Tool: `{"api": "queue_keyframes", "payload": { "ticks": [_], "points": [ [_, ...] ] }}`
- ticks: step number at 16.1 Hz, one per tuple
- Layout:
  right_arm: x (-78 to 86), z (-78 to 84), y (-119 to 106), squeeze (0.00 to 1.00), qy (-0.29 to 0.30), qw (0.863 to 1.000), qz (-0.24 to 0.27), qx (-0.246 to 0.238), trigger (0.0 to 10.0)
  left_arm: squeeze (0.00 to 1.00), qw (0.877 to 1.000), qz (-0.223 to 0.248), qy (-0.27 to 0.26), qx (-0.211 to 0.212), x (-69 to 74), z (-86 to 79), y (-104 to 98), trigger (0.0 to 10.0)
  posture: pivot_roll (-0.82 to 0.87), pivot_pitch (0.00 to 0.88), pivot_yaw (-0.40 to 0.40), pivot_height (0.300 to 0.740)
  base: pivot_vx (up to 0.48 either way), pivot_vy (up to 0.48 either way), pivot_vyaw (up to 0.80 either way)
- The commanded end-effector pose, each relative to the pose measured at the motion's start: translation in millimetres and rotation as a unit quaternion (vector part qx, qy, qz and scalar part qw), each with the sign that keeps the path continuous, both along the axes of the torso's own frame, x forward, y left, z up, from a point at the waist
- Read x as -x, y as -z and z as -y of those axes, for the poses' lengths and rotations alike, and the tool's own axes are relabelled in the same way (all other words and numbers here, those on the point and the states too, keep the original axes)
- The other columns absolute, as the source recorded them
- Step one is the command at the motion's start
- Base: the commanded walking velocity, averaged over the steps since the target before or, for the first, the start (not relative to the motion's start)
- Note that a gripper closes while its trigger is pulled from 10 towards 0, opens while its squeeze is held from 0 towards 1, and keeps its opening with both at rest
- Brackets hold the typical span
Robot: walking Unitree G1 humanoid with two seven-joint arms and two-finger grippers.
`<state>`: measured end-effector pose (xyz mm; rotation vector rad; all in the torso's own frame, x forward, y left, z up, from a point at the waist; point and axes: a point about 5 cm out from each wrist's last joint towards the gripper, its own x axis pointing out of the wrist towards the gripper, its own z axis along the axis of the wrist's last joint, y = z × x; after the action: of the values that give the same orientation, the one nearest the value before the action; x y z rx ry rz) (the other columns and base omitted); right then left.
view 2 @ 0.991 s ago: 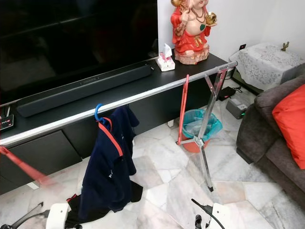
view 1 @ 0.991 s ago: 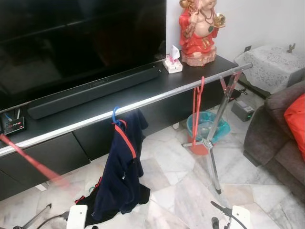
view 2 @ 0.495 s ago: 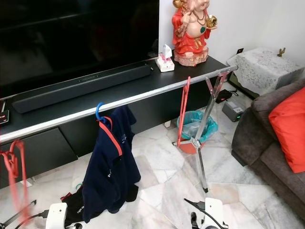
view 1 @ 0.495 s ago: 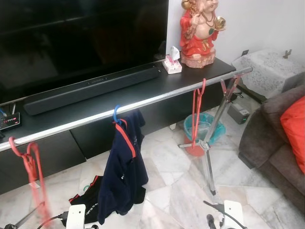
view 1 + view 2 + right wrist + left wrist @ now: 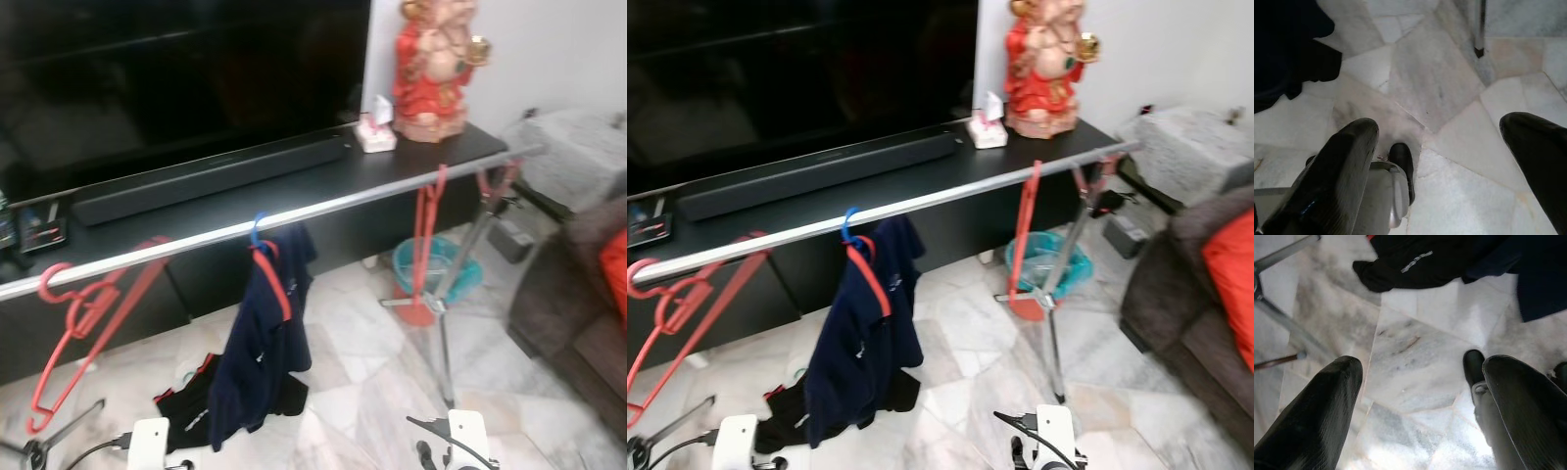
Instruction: Hang hanger
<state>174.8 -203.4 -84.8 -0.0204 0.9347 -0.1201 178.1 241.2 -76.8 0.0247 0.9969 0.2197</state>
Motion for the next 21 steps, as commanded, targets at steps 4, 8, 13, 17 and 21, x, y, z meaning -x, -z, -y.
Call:
{"api": "queue_keyframes", "payload": {
  "ticks": [4,8,13,17,21],
  "points": [
    [0.1,-7.5,1,0.0,-0.043,0.999,-0.006,0.01,10.0,0.0,1.0,-0.014,-0.003,-0.008,5.2,-6.7,1,10.0,-0.14,0.0,0.05,0.74,0.0,0.0,0.0],
    [9.3,-11.0,6,0.0,-0.071,0.997,-0.022,0.014,10.0,0.0,1.0,-0.01,-0.023,-0.008,10.2,-9.4,2,10.0,-0.06,0.0,-0.046,0.74,0.0,0.0,0.0],
    [-15.4,-28.5,-3,0.0,-0.14,0.99,-0.005,0.022,10.0,0.0,0.999,-0.02,-0.045,-0.001,32.0,-5.8,12,10.0,-0.01,0.0,-0.077,0.74,0.0,0.0,0.0],
    [-26.6,-26.2,-9,0.0,-0.077,0.997,0.019,0.005,10.0,0.0,0.998,-0.018,0.054,-0.02,18.0,11.0,10,10.0,-0.03,0.0,0.003,0.74,0.0,0.0,0.0],
    [-6.0,-32.7,2,0.0,-0.093,0.995,-0.019,0.001,10.0,0.0,1.0,0.004,0.004,-0.021,10.5,-2.7,3,10.0,0.04,0.0,-0.071,0.74,0.0,0.0,0.0]
  ]
}}
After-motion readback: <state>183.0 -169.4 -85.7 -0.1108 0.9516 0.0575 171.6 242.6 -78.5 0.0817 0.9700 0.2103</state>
